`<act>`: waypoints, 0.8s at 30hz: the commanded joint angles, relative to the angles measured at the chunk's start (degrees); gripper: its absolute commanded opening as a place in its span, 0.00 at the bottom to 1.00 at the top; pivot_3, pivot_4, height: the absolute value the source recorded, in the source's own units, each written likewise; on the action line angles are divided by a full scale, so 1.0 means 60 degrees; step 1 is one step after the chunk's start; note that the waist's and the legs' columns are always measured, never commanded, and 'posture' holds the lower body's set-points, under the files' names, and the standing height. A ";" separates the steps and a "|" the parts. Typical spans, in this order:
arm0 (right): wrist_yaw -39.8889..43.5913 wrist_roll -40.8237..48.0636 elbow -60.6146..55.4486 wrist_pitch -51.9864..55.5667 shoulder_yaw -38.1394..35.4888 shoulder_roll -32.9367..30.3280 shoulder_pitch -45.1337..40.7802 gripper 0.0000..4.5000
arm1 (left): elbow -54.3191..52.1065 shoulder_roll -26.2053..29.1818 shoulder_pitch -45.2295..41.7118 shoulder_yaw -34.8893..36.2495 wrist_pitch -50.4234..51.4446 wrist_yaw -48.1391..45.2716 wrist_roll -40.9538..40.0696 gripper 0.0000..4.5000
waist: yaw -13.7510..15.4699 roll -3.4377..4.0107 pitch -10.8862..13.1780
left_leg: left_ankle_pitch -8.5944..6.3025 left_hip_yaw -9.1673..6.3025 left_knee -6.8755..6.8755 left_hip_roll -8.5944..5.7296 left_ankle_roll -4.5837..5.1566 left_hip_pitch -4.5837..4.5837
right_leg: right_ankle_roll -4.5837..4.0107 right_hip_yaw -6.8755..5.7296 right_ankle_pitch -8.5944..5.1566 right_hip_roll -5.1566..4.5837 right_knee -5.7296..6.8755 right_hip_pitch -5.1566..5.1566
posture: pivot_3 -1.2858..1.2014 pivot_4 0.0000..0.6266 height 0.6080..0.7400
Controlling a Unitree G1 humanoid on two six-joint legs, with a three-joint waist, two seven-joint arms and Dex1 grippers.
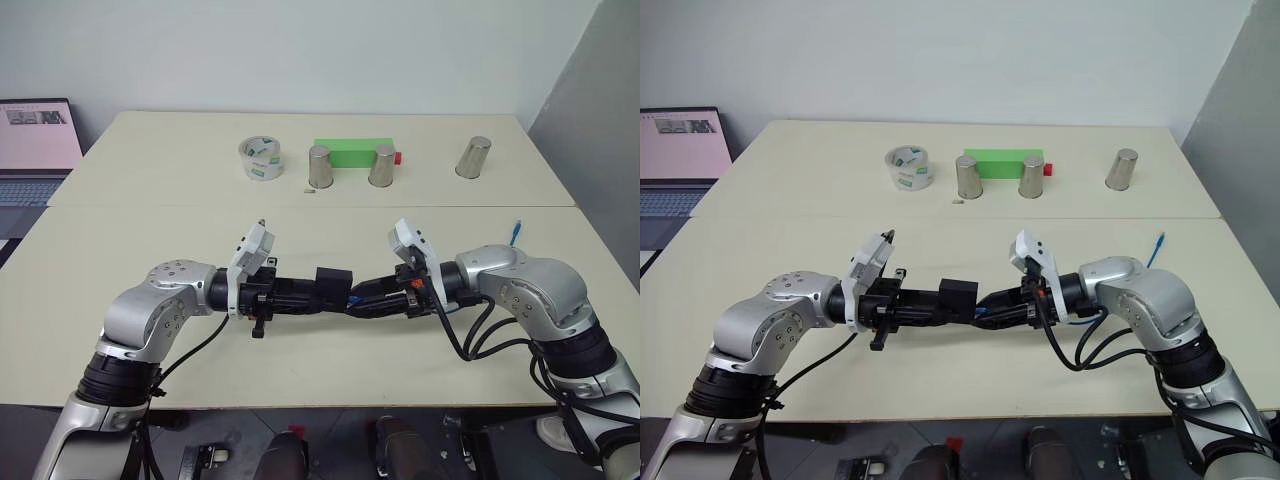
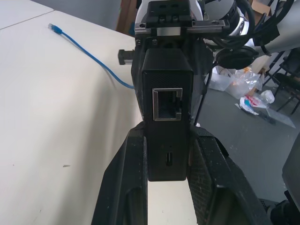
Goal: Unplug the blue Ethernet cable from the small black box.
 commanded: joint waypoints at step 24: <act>0.0200 0.0053 0.0252 0.0065 -0.0128 -0.0197 -0.0194 0.14 | -0.0394 -0.0024 0.0049 -0.0018 -0.0130 0.0044 -0.0016 0.17 | 0.0000 0.0000 0.0000 | 0.0000 0.0002 -0.0001 0.0000 0.0000 -0.0004 | 0.0000 0.0001 0.0000 0.0000 0.0001 -0.0006 | 0.52 0.24 1.00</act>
